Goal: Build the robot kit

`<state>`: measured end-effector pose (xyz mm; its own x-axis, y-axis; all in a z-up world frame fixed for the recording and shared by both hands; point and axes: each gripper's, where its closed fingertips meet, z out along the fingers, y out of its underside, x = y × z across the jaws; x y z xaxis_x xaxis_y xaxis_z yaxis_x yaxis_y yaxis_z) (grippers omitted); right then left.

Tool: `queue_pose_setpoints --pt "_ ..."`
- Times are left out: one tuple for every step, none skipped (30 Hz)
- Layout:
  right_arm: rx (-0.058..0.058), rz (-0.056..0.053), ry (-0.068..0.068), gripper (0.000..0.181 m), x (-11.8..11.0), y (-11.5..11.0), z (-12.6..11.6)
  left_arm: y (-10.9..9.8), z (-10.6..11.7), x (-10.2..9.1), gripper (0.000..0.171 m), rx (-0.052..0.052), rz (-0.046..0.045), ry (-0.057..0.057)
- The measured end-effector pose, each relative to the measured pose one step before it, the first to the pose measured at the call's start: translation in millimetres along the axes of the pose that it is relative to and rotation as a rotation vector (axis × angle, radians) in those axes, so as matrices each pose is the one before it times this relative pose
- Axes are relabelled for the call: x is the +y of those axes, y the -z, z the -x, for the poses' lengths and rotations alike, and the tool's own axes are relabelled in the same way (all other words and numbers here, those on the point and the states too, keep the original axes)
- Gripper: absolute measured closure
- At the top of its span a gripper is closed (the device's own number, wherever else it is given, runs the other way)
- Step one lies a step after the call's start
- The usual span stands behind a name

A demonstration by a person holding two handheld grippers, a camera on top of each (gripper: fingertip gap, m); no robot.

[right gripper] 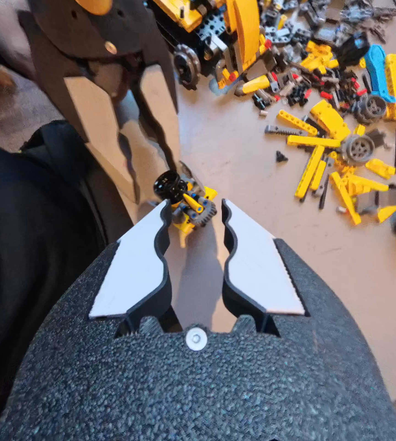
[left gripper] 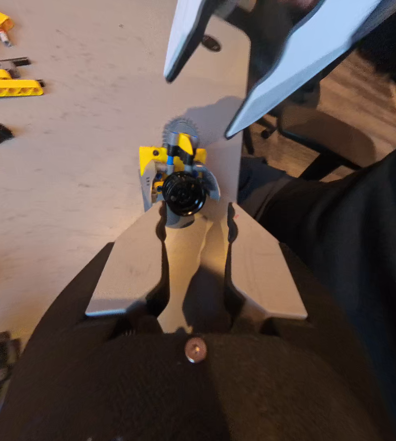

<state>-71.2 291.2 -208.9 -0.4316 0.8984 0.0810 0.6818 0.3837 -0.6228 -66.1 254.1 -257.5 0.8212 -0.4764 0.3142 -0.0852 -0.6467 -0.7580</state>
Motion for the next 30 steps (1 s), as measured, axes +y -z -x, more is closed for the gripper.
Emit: queue_pose_setpoints --pt "0.0276 -0.0190 -0.0253 0.138 7.73 -1.02 0.79 0.51 -9.44 -2.61 0.124 0.0305 -0.02015 -0.0002" --pt "0.0319 -0.0132 -0.0188 0.135 7.12 -1.18 -0.39 0.34 -9.91 -2.89 0.125 0.0303 -0.01533 -0.0052" --pt "0.0271 -0.0141 -0.0150 0.134 5.08 -0.60 -0.03 0.24 -7.41 -2.55 0.125 0.0131 -0.00728 -0.0125" --pt "0.0190 -0.0203 -0.0135 0.133 2.67 0.12 0.60 0.44 -2.67 -1.91 0.124 -0.0126 0.00157 -0.0201" --pt "0.0110 -0.0231 -0.0096 0.131 1.10 1.13 0.92 0.74 1.41 -1.08 0.125 -0.0308 0.00601 -0.0219" --pt "-0.0028 -0.0173 -0.0041 0.130 0.93 1.46 1.89 1.11 1.63 -0.63 0.124 -0.0223 0.00667 -0.0176" --pt "-0.0123 -0.0114 0.0010 0.129 0.76 2.06 2.59 1.63 1.05 -1.16 0.124 -0.0127 0.00232 -0.0081" --pt "-0.0020 -0.0112 0.0024 0.129 0.21 2.43 0.44 2.40 -0.63 -2.12 0.124 0.0006 -0.00491 -0.0070" --pt "0.0067 -0.0070 0.0006 0.128 0.62 2.34 -1.38 2.87 -0.96 -2.06 0.124 0.0038 -0.00314 -0.0187" --pt "0.0096 0.0005 -0.0030 0.128 1.65 1.84 -2.36 2.89 2.89 -1.02 0.123 -0.0191 0.00471 -0.0307" --pt "0.0183 -0.0017 -0.0036 0.129 1.04 1.38 -3.49 2.37 6.73 0.93 0.123 -0.0368 0.01427 -0.0365" --pt "0.0175 -0.0091 -0.0012 0.130 -0.01 0.87 -2.63 1.54 8.61 1.89 0.120 -0.0405 0.01855 -0.0332" --pt "0.0052 -0.0118 -0.0020 0.133 -0.20 -0.07 -0.38 0.50 7.99 1.91 0.117 -0.0304 0.01618 -0.0271" --pt "0.0004 -0.0088 -0.0067 0.134 0.49 -1.43 0.28 -0.90 5.33 1.93 0.117 -0.0129 0.01504 -0.0225" --pt "-0.0008 -0.0028 -0.0058 0.134 1.48 -2.40 0.24 -2.55 2.64 2.28 0.117 0.0013 0.02163 -0.0179" --pt "-0.0018 -0.0009 0.0017 0.135 1.50 -2.81 0.12 -3.60 -0.69 2.68 0.117 0.0161 0.02649 -0.0215" --pt "0.0041 -0.0066 0.0067 0.137 0.63 -2.50 -0.98 -4.32 -0.55 2.60 0.118 0.0097 0.02374 -0.0288" --pt "0.0006 -0.0098 0.0059 0.138 0.06 -2.24 -1.12 -4.39 1.04 2.52 0.119 -0.0041 0.01932 -0.0318" --pt "-0.0119 -0.0048 0.0018 0.138 0.63 -2.09 0.01 -3.75 -0.02 2.01 0.121 0.0002 0.01346 -0.0264" --pt "-0.0143 0.0004 0.0009 0.141 1.73 -2.03 -0.18 -2.70 -2.97 1.02 0.122 0.0171 0.00996 -0.0172" --pt "-0.0104 0.0047 0.0052 0.146 2.66 -1.60 -0.95 -1.77 -5.76 -0.74 0.125 0.0314 0.00112 -0.0111" --pt "-0.0067 0.0085 0.0083 0.150 2.96 -1.38 -1.46 -1.28 -5.95 -1.78 0.127 0.0283 -0.00463 -0.0096" --pt "-0.0005 0.0061 0.0073 0.150 1.95 -1.02 -2.58 -1.20 -3.87 -1.50 0.127 0.0118 -0.00273 -0.0105" --pt "-0.0045 -0.0033 0.0052 0.152 0.07 -0.27 -2.24 -1.34 -1.78 -0.34 0.128 -0.0010 0.00538 -0.0108" --pt "-0.0212 -0.0096 0.0031 0.155 -1.08 0.16 -0.22 -1.07 -1.53 -0.14 0.129 -0.0010 0.00494 -0.0101" --pt "-0.0363 -0.0120 0.0024 0.162 -1.29 -0.26 1.71 -0.84 -1.15 -0.71 0.129 -0.0003 -0.00081 -0.0053" --pt "-0.0408 -0.0086 -0.0012 0.166 -0.25 -0.87 1.80 -0.34 -1.01 -1.48 0.129 0.0038 -0.00778 0.0010" --pt "-0.0372 -0.0001 -0.0080 0.166 1.34 -1.78 0.66 0.27 0.29 -2.42 0.129 0.0008 -0.01644 0.0063" --pt "-0.0299 -0.0048 -0.0146 0.164 0.53 -1.65 -0.81 1.03 0.38 -2.76 0.129 0.0054 -0.01790 0.0103" --pt "-0.0205 -0.0107 -0.0204 0.162 -0.69 -0.53 -2.24 1.85 1.64 -3.09 0.129 -0.0004 -0.02082 0.0121"
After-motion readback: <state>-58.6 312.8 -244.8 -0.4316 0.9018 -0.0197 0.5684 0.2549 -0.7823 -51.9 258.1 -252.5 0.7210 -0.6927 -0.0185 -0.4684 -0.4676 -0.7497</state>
